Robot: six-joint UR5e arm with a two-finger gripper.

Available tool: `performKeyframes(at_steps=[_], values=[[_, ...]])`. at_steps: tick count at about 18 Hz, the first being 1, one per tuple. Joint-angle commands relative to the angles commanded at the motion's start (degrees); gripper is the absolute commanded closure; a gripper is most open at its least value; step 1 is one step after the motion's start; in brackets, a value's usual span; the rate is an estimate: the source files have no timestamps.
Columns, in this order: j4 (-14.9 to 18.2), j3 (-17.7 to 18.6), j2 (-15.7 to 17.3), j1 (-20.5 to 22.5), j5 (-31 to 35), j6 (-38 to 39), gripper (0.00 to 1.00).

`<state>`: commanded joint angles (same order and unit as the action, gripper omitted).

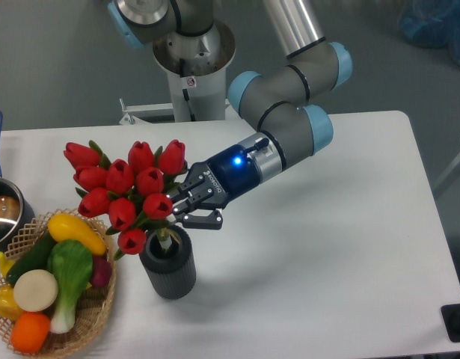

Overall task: Insert the flowers into the vase
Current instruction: 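Lower the tulip stems into the black vase opening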

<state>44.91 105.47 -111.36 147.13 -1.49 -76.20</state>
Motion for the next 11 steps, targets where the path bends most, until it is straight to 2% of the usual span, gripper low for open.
performKeyframes(at_steps=[11], values=[[0.0, 1.5, -2.7, -0.2, 0.0, -3.3, 0.78]])
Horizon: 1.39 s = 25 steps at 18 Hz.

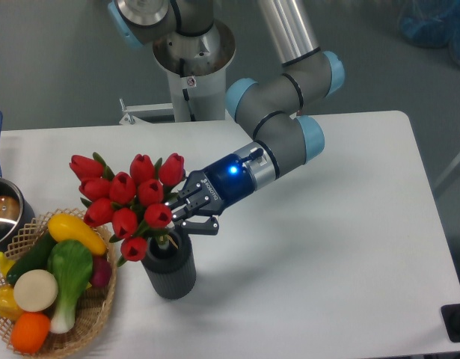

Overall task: Insert the flowers into the vase
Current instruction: 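Lower the tulip stems into the black vase opening, then push the tulips deeper into the vase and settle them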

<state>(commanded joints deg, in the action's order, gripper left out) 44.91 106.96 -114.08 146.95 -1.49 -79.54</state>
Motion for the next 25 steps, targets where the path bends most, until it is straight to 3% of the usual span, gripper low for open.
performKeyframes(at_steps=[12, 25], values=[[0.0, 0.0, -4.0, -0.1, 0.1, -5.1, 0.77], [0.0, 2.8, -3.7, 0.2, 0.1, -7.0, 0.74]])
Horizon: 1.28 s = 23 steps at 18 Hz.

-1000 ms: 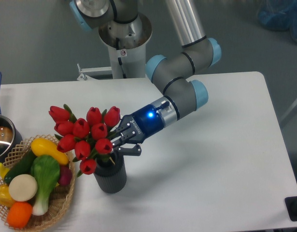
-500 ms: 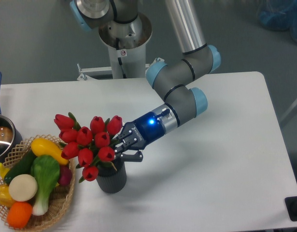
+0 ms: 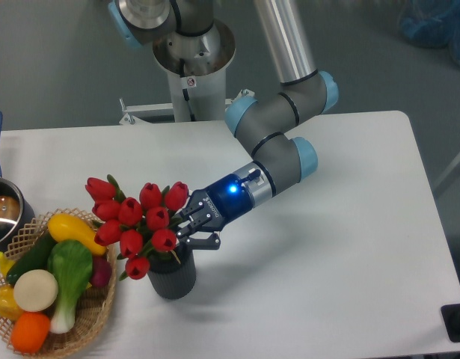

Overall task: Insert the flowers into the vase
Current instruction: 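Push the tulips deeper into the vase and settle them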

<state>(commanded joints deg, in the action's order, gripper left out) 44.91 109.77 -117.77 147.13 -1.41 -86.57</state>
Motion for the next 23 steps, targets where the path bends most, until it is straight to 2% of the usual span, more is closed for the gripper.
performKeyframes(at_steps=[16, 23], values=[[0.0, 0.7, -1.2, -0.3, 0.0, -3.6, 0.74], [-0.1, 0.6, -1.1, -0.1, 0.0, -3.8, 0.64]])
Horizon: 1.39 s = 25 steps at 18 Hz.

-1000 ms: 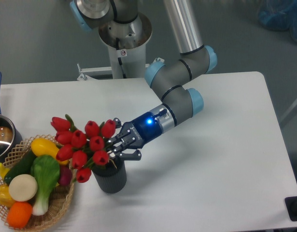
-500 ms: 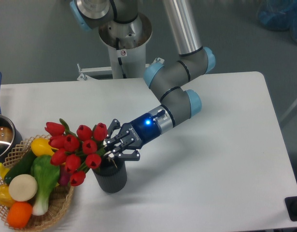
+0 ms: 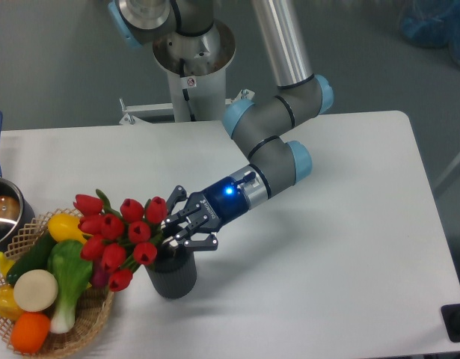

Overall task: Insert the flowers into the vase
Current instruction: 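Push the tulips deeper into the vase and settle them, then open the gripper and release the tulip stems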

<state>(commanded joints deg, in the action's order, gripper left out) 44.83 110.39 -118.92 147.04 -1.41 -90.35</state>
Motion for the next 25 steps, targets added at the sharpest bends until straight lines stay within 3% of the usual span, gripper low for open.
performKeyframes(at_steps=[9, 12, 14, 16, 25], values=[[0.0, 0.0, 0.3, 0.3, -0.1, 0.0, 0.58], [0.0, -0.2, 0.6, 0.7, -0.2, 0.0, 0.41], [-0.1, -0.2, 0.8, 1.7, -0.2, -0.2, 0.13], [-0.1, 0.0, 0.9, 2.8, -0.2, -0.6, 0.01], [0.2, 2.3, 6.7, 8.3, 3.9, -0.4, 0.00]])
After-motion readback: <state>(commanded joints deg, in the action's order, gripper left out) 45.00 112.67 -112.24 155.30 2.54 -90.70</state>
